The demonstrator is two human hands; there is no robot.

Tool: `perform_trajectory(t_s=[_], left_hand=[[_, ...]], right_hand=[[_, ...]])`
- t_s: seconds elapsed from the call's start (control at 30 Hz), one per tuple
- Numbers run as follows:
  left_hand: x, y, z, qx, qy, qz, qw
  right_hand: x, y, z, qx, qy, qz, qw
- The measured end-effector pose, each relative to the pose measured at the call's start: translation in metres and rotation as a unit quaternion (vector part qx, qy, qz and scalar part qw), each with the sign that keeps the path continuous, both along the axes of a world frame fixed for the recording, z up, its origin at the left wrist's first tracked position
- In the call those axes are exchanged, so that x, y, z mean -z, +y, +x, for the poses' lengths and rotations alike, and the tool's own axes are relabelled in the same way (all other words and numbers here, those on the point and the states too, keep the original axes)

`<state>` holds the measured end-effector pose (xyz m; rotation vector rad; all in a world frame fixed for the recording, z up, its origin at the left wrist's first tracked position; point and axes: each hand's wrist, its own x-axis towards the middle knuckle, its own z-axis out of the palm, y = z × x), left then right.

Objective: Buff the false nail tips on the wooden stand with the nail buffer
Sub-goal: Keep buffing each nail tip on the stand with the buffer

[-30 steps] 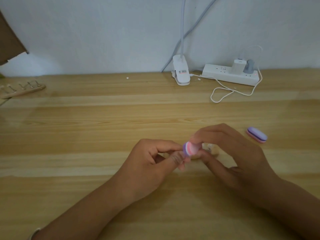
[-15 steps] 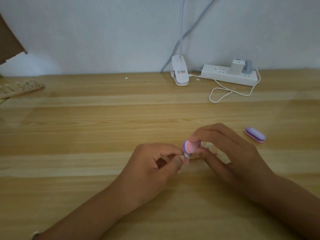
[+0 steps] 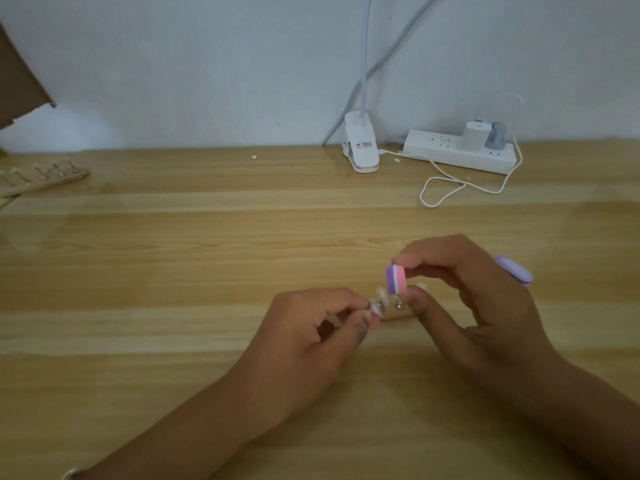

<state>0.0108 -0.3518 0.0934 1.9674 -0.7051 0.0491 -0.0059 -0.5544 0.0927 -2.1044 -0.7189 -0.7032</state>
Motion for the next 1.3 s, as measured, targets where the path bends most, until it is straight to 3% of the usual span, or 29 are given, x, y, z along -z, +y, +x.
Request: perform_trajectory(t_s=[0.17,0.43,0.8,0.97,1.3], left_hand=[[-0.003,0.000,-0.001,0.010,-0.014,-0.032,0.999],[-0.004,0.000,0.000,-0.008,-0.058,-0.042,0.997],[-0.002,0.000,0.000,0.002,-0.014,-0.062,0.998],[-0.004,-0.001,0.000,0.001,-0.054,-0.046,0.997],[0.000,0.000,0.003,-0.004,-0.056,-0.041,0.998]], right_hand=[[0.006,-0.001,0.004,0.003,-0.037,-0.095,0.995],[0.005,-0.004,0.007,0.012,-0.024,-0.103,0.994],[-0.001,-0.001,0.006,0.057,-0.051,-0.065,0.995],[0.002,0.005,-0.001,-0.031,-0.051,-0.069,0.996],[-0.001,-0.004,0.003,-0.013,-0.083,-0.094,0.992]])
